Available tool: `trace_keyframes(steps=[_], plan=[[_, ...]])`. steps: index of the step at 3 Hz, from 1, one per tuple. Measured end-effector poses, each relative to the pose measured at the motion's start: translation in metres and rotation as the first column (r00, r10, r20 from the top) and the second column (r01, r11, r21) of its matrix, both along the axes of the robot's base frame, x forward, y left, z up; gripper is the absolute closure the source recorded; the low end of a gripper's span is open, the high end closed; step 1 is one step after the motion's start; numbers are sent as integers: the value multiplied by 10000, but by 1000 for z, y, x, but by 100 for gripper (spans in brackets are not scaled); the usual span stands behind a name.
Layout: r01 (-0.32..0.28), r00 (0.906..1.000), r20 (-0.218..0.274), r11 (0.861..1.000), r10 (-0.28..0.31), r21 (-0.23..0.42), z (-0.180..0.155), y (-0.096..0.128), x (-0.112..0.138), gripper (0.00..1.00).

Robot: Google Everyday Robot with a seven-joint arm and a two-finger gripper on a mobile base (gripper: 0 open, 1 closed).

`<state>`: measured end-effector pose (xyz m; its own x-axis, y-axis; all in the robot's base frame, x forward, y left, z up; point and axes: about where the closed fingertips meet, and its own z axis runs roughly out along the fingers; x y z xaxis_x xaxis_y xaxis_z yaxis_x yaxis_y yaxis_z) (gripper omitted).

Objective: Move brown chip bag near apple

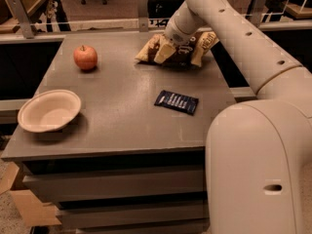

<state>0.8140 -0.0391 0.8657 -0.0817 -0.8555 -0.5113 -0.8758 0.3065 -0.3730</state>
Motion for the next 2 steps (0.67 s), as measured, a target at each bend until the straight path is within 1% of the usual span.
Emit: trace_keyframes(steps=[1,2], plan=[[-32,9997,242,9999,29,152,6,-6,0,64],[-186,9957,913,9990,147,417,31,-10,-1,88]])
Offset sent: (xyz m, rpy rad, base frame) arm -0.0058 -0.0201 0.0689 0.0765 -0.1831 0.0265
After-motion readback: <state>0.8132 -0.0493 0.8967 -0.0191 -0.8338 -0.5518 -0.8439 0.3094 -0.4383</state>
